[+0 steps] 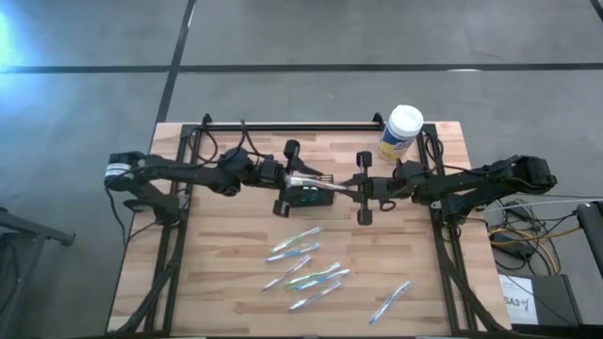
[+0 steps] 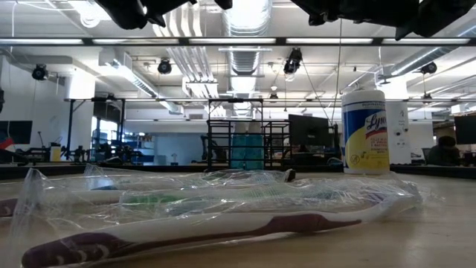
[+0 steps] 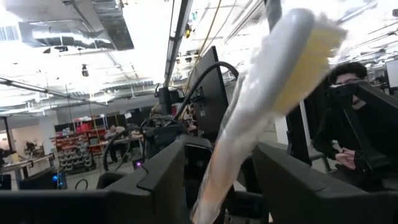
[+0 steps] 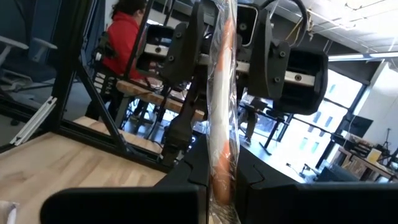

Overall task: Pick & Place toothbrushing station
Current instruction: Put the orange toothbrush in the wire organizer

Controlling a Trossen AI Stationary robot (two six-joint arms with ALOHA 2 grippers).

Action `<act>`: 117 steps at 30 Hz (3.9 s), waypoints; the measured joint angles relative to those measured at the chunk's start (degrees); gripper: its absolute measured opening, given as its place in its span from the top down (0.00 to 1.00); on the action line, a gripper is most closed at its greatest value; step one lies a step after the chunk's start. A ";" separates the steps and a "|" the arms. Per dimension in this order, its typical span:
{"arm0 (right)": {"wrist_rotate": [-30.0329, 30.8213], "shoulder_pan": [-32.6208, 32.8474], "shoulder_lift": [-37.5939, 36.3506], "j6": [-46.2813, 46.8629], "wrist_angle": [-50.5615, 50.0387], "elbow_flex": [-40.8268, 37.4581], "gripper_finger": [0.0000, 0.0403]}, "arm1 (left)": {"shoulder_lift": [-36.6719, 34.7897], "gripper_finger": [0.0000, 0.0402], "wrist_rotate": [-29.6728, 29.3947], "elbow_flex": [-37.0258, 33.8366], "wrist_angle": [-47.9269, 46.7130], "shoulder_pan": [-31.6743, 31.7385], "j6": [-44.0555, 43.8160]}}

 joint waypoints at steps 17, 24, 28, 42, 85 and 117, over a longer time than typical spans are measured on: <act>6.94 -0.19 -0.10 4.54 -1.02 -0.04 0.92 | -0.28 0.94 -0.59 0.11 0.10 0.10 0.89; 8.67 -0.31 -3.82 6.34 -9.40 -0.10 0.72 | -5.14 0.94 0.08 0.04 -4.81 0.53 1.44; 10.70 -0.29 -9.52 6.58 -18.36 -0.13 0.65 | -11.27 0.94 -0.58 0.02 -17.12 0.79 3.53; 7.25 -0.24 -31.58 10.41 -29.34 -6.26 0.84 | -33.04 0.94 -6.58 -9.82 -39.18 0.90 5.47; 4.34 -0.24 -57.83 13.87 -17.59 -30.79 0.98 | -49.76 0.94 -12.21 -30.05 -32.97 2.29 2.51; 4.34 -0.24 -57.61 12.15 -19.27 -31.01 0.98 | -12.48 0.94 -3.23 -10.54 -42.78 12.80 0.62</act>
